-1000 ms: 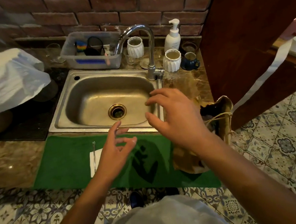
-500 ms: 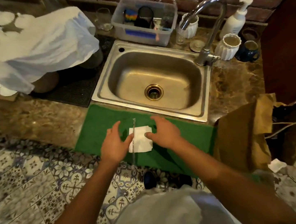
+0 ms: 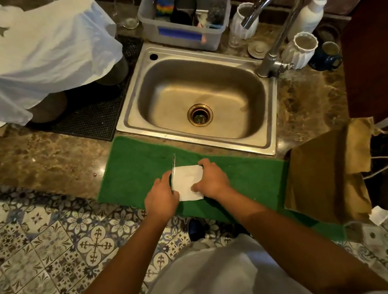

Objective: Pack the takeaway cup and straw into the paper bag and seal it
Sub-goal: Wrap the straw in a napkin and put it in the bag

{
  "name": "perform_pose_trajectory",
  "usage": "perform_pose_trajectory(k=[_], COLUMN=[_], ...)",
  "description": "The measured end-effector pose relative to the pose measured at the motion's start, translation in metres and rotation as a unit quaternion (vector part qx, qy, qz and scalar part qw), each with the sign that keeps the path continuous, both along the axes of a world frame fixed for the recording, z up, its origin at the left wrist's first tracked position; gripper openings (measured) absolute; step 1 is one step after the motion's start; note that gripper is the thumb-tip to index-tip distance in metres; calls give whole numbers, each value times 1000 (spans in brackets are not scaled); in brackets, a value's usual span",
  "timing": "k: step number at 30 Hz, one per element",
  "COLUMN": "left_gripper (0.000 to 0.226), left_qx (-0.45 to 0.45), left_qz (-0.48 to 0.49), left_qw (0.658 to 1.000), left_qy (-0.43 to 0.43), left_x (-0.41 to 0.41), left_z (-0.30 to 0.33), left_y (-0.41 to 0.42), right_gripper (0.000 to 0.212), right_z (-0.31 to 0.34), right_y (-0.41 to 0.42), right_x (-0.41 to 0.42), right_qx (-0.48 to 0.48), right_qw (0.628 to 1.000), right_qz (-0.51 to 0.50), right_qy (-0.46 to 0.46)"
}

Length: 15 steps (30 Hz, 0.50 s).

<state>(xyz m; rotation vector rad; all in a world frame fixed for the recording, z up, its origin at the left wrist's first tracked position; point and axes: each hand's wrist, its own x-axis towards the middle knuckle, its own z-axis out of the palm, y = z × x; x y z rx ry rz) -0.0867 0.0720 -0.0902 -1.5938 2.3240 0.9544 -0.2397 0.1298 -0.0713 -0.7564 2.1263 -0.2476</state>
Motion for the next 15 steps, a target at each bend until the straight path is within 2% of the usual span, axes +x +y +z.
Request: perform_pose_trajectory(k=[4,7,15], left_gripper=[52,45,39], left_qx=[-12,-15,-13], left_qz=[4,14,75], left_qw=[1000,1000,991], left_qy=[-3,4,115], left_x=[0,1,9], left_z=[-1,-1,21], left_y=[-5,-11,-29], right_gripper=[43,19,10], right_z=[-2,0,30], right_y=[2,0,-2], right_x=[-2,-2,-17], right_qx=[-19,-56,-143], right_qw=[998,996,988], right_qz=[45,30,12], right_qy=[41,61,54])
